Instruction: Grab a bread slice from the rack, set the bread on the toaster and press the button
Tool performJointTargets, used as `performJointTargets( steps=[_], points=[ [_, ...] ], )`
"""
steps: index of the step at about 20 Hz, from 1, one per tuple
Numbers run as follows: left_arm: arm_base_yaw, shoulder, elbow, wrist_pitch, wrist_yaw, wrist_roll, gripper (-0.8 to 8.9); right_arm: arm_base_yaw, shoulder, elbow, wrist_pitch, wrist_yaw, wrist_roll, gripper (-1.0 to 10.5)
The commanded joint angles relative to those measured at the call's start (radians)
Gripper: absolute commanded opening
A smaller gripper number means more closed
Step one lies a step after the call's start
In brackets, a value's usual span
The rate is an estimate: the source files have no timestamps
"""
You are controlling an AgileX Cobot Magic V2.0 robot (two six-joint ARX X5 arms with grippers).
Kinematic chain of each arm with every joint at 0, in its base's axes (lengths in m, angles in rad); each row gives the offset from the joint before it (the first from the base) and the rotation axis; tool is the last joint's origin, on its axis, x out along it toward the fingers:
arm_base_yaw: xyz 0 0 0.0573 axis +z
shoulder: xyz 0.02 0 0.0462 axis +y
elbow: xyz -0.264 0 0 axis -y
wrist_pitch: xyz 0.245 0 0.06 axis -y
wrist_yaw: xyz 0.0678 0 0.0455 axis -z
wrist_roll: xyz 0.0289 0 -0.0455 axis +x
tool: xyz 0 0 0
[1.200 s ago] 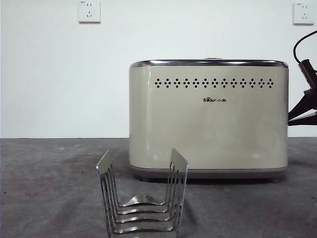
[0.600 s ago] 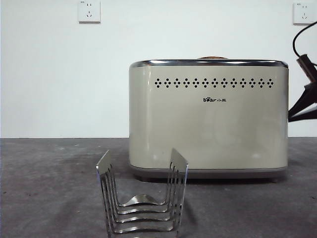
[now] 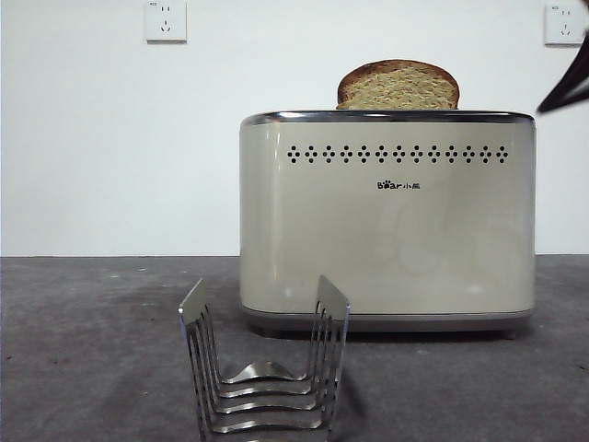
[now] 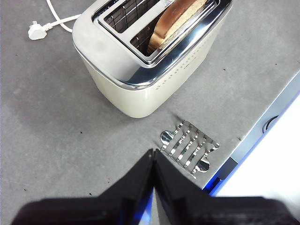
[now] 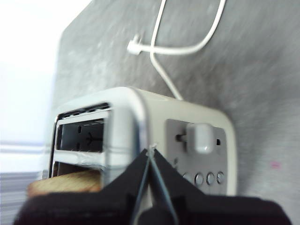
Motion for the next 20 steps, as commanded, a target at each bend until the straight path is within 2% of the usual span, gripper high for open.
performJointTargets(
  steps=[1, 4, 9, 11, 14, 20],
  points=[
    [0.003, -0.001, -0.006, 0.003, 0.0, 0.014, -0.08, 0.001, -0.087, 0.043, -0.071, 0.064, -0.055, -0.1],
    [0.003, -0.001, -0.006, 0.003, 0.0, 0.051, -0.08, 0.001, -0.212, 0.116, -0.189, 0.171, -0.093, -0.1],
    [0.003, -0.001, -0.006, 0.003, 0.0, 0.064, -0.08, 0.001, -0.404, 0.259, -0.411, 0.47, -0.166, -0.1],
    [0.003, -0.001, -0.005, 0.003, 0.0, 0.064, -0.08, 0.001, -0.462, 0.321, -0.466, 0.554, -0.168, -0.1],
    [0.003, -0.001, -0.005, 0.003, 0.0, 0.063, -0.03, 0.001, -0.515, 0.413, -0.503, 0.607, -0.167, 0.0],
    [0.003, -0.001, -0.005, 0.003, 0.001, 0.06, -0.03, 0.002, -0.52, 0.508, -0.6, 0.611, -0.167, 0.0]
  ],
)
